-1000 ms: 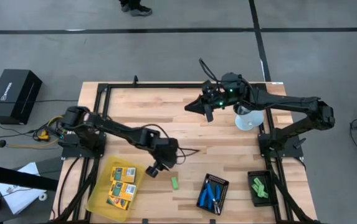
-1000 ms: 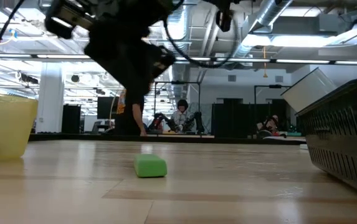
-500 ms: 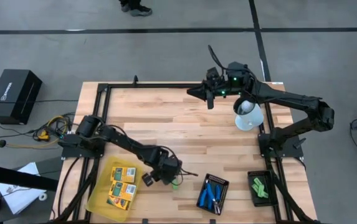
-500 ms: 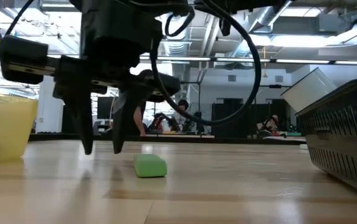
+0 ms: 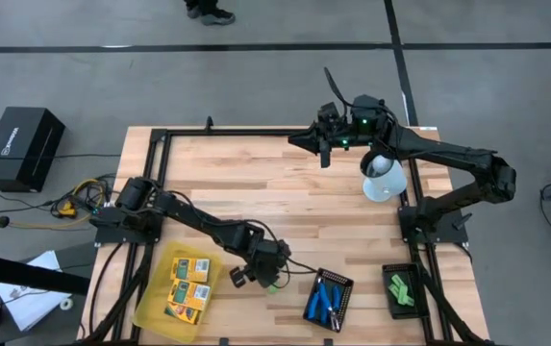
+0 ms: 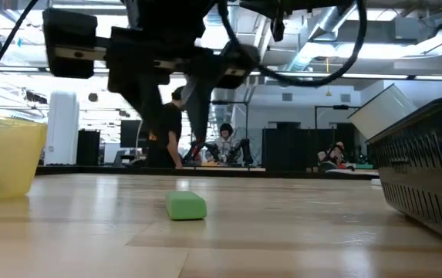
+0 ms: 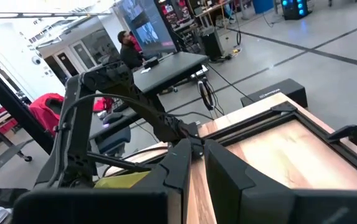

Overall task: Pick & Place School Supplies
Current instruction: Put the green eraser into the right black bin

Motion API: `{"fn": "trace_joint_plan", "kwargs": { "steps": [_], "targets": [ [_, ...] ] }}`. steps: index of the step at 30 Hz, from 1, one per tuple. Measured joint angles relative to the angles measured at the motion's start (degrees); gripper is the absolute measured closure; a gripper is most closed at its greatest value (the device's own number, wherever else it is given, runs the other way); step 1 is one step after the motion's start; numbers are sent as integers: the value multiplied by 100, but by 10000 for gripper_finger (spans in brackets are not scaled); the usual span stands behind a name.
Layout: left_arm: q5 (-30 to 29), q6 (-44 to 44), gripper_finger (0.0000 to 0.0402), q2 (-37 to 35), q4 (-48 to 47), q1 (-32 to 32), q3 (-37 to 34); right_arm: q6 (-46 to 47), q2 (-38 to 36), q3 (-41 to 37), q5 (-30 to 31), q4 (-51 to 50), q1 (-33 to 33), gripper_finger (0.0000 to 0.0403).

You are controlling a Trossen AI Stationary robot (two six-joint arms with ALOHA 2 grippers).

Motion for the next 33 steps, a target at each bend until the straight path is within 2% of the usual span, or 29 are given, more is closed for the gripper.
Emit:
{"fn": "trace_joint_plan", "kwargs": {
  "steps": [11,20,26,33],
  "targets": [
    [2,264,264,15,182,0,15,9,0,0,0,78,13,362],
    [65,155,240,659,200,2,6,67,0,0,5,521,13,362],
    [13,224,244,675,216,6,10,66,9,0,8,526,14,362],
    [331,128,247,693,289,-200,9,54,15,0,20,519,8,362]
  ]
}}
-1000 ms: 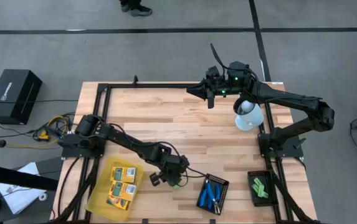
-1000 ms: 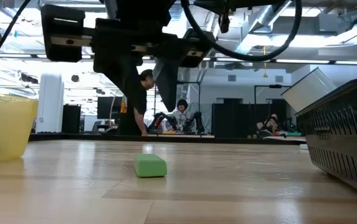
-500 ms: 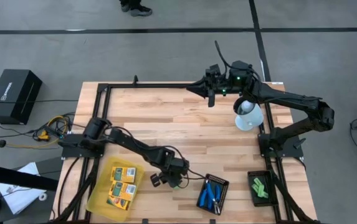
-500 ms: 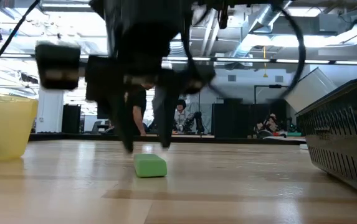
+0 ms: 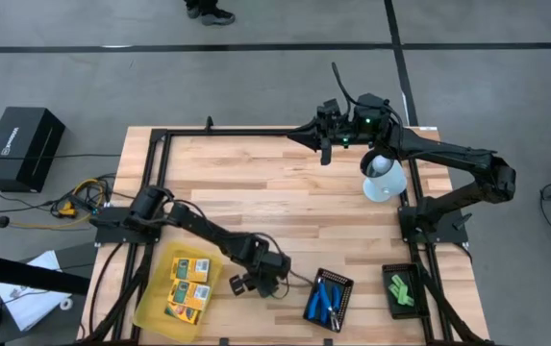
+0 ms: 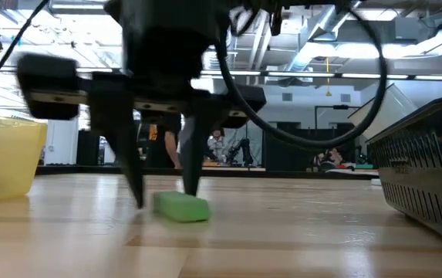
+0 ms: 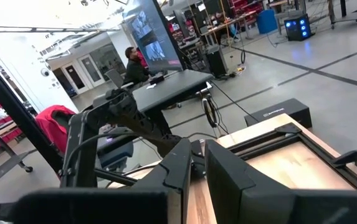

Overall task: Pick & Place School Supplies
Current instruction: Put the green eraser into the right black bin

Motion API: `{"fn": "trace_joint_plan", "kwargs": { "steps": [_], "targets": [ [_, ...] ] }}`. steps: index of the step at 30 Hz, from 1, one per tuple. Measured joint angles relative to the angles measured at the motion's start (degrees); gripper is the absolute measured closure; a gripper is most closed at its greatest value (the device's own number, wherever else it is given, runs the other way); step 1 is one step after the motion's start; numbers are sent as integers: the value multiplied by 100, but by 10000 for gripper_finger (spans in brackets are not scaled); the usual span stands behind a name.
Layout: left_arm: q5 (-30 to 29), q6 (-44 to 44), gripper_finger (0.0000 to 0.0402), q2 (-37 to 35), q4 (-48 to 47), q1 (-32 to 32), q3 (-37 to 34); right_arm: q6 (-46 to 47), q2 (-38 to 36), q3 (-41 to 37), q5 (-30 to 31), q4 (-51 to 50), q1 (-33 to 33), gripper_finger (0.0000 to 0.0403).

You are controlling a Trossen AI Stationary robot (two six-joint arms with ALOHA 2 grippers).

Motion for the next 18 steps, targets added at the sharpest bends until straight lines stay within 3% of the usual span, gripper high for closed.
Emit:
{"fn": "trace_joint_plan", "kwargs": {
  "steps": [11,18],
  "targets": [
    [237,-771,252,459,195,-100,44,-34,0,0,2,42,-8,362],
    [273,-1046,310,462,379,19,-57,-9,0,0,2,90,0,363]
  ]
}}
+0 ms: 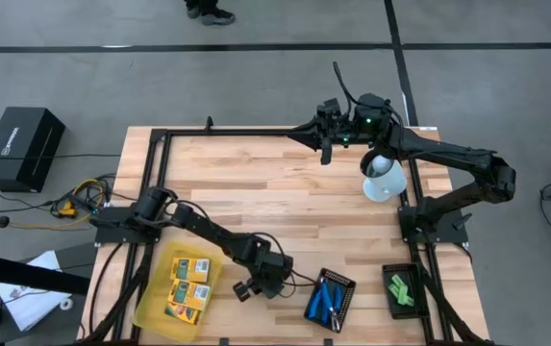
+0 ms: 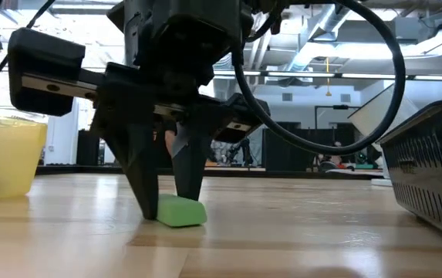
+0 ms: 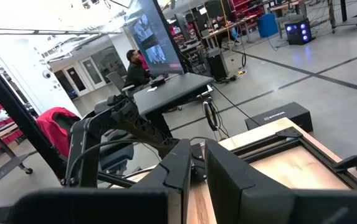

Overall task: Pick & Place School Supplies
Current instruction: Put the green eraser into the right black bin

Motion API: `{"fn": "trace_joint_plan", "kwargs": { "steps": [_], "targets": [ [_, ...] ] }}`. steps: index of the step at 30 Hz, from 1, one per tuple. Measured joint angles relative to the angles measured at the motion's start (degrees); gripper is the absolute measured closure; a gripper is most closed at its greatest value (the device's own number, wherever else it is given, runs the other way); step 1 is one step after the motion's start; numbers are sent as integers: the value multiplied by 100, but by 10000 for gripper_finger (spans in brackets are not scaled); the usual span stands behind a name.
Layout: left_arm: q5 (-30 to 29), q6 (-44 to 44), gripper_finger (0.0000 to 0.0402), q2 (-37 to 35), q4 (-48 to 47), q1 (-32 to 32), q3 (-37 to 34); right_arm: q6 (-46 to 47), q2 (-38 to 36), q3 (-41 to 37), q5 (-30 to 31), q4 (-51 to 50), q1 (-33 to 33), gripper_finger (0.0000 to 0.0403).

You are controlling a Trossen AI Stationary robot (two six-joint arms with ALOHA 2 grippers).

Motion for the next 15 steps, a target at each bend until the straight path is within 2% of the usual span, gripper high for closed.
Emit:
{"fn": "trace_joint_plan", "kwargs": {
  "steps": [4,9,15],
  "targets": [
    [-23,-105,343,-24,57,-38,-99,3,2,0,0,22,0,363],
    [-202,-596,345,-74,95,-76,-123,8,2,0,0,61,0,362],
    [-539,-686,350,-363,141,-36,-184,21,4,31,0,434,-30,364]
  ]
}}
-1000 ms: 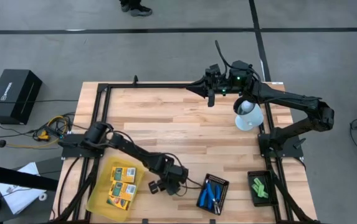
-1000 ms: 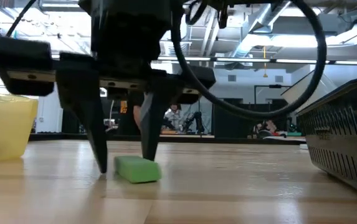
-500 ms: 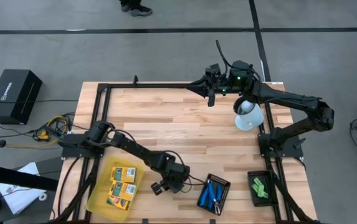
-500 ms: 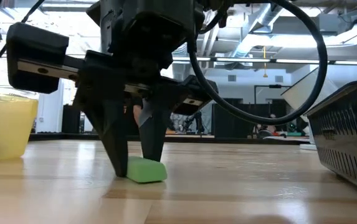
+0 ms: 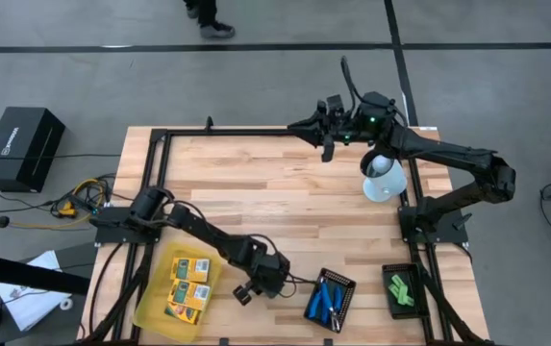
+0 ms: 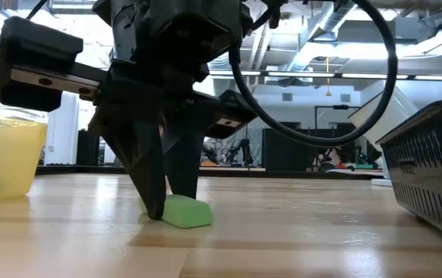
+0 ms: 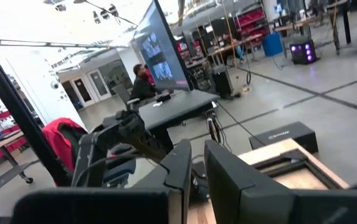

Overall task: Pick & Place School Supplies
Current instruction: Put the green eraser into the right black bin

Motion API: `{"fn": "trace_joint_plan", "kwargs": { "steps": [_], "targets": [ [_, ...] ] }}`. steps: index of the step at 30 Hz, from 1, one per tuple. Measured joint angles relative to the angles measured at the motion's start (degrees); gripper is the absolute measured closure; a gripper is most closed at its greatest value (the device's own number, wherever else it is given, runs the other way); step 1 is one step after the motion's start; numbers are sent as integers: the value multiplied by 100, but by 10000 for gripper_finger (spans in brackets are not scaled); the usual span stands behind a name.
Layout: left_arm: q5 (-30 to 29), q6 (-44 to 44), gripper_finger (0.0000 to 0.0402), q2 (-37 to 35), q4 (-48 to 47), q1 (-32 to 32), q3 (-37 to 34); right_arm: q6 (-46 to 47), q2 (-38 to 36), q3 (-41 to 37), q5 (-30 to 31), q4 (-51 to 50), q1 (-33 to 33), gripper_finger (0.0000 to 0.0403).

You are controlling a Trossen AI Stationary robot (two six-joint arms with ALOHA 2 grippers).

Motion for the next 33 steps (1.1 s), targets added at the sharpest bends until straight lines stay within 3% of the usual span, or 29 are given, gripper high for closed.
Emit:
{"fn": "trace_joint_plan", "kwargs": {
  "steps": [6,10,19,24,27,33],
  "targets": [
    [-518,-346,354,-253,-2,219,-28,-28,4,384,0,-37,-152,361],
    [-653,-442,354,-579,46,390,-30,-268,4,771,1,-623,-235,356],
    [-618,-874,355,-1320,756,853,-2,-1498,2,2276,384,-3198,-570,351],
    [-659,-960,355,-1219,928,1036,361,-1842,-25,3228,552,-4417,-903,351],
    [-650,-1208,356,-1149,1005,1182,512,-1963,-58,3704,656,-5662,-1073,351],
    [-637,-2012,357,-1149,1280,1721,867,-1882,-359,3904,1130,-8089,-1296,351]
  ]
}}
